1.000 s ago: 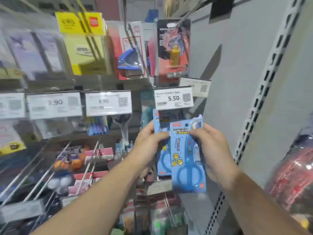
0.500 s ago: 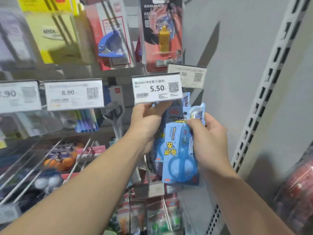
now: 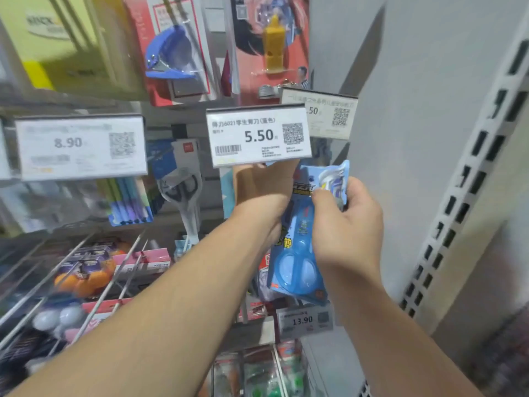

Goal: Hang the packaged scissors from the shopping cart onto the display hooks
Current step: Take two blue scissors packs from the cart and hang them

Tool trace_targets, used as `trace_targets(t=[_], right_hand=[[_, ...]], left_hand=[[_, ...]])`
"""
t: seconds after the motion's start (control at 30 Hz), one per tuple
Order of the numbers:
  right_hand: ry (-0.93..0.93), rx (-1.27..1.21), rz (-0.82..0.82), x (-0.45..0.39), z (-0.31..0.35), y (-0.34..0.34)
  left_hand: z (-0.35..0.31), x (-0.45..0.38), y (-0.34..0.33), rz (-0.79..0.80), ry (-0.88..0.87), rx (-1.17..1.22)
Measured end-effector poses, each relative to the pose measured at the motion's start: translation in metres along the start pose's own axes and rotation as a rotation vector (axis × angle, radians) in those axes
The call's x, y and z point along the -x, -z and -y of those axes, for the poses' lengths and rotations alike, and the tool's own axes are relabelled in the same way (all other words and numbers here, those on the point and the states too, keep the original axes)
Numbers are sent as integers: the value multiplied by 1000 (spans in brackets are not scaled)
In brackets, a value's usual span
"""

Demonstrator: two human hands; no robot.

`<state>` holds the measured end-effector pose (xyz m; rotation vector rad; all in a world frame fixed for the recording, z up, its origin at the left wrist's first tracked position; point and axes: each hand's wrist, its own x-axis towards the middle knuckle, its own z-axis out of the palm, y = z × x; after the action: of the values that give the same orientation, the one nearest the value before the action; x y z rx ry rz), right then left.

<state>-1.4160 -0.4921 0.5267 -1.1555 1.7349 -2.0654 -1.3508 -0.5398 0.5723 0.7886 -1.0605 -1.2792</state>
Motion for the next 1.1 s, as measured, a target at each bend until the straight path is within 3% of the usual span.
trace_targets(t=[0.17,0.47,0.83,1.1], right_hand=[[20,-3,12,-2,-7,-11],[-121,-87,53,-5,-30,-19],[18,-166,-17,6,-4,-3],[44,-40,-4,-2,14,3]], left_hand=[[14,-9,11,0,-18,-50],[33,-17,25,79,-62,-64],[11,3,10,150,-185,61],[10,-17,-10,-104,-178,-79]])
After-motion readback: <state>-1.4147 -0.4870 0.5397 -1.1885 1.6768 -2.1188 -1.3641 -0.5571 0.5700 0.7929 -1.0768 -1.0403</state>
